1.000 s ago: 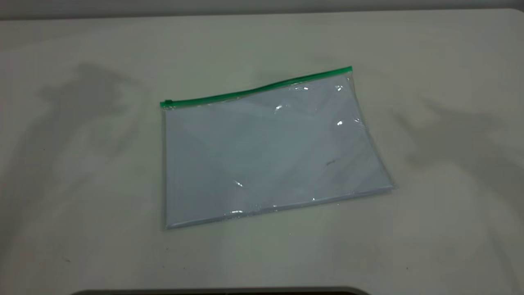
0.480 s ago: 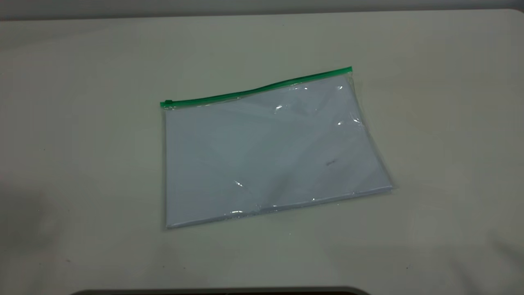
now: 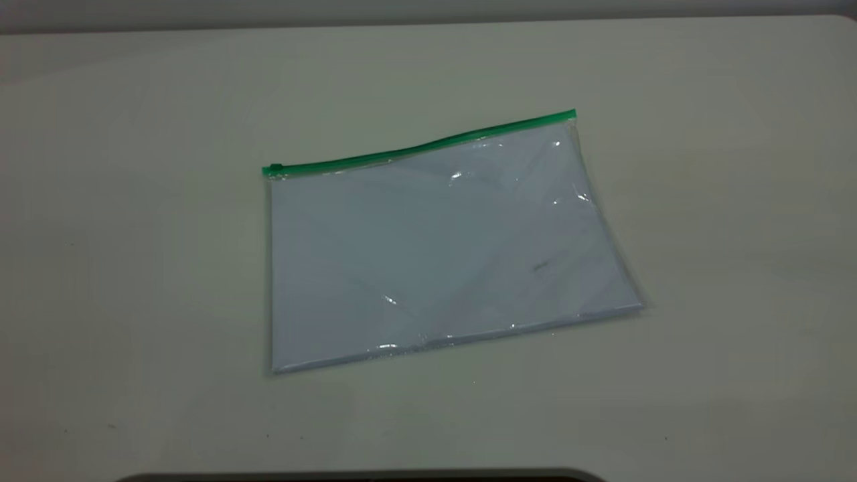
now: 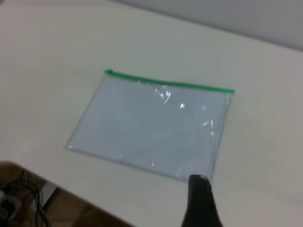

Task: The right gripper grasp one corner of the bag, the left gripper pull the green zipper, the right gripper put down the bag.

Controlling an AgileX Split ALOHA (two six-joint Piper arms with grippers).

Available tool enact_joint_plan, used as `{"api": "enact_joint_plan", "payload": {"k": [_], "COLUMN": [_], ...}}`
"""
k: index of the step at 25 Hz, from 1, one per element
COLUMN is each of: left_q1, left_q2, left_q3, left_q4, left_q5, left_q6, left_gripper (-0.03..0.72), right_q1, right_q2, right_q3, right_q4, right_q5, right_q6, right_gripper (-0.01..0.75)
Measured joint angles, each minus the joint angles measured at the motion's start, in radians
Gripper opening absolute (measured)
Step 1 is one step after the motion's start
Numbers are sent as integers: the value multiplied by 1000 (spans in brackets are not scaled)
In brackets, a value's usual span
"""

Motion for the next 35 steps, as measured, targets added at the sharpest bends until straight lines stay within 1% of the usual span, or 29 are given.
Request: {"api": "enact_joint_plan", "payload": {"k": [5,9,13,16,20,24,35], "left_q1": [0,0,0,0,0,0,0], "left_q2": [-104,-113,-113,-113,-113,-113,-113], "left_q3": [138,249,340,388,394,394,394], "left_q4": [-7,-70,-96,-105,-115,-116,-116], "left_q5": [0,-6,-8,-18,-28,-29,-29], "left_q6": [0,5,45,58,63,63,64], "left_gripper": [582,582,582,582,582,583,583], "right_q1": [0,0,0,0,0,0,0], "right_q2": [-73,-192,-317,-335,-336,-336,-336], "right_q3": [17,58,107,120,160,207,215], "right_q4": [-27,-47,-130,-198,-303,-366,-378], "right_q5": [37,40,73,91,95,57,43], "right_q6": [36,88,159,204,227,228,226], "right_gripper": [578,578,578,578,578,578,578]}}
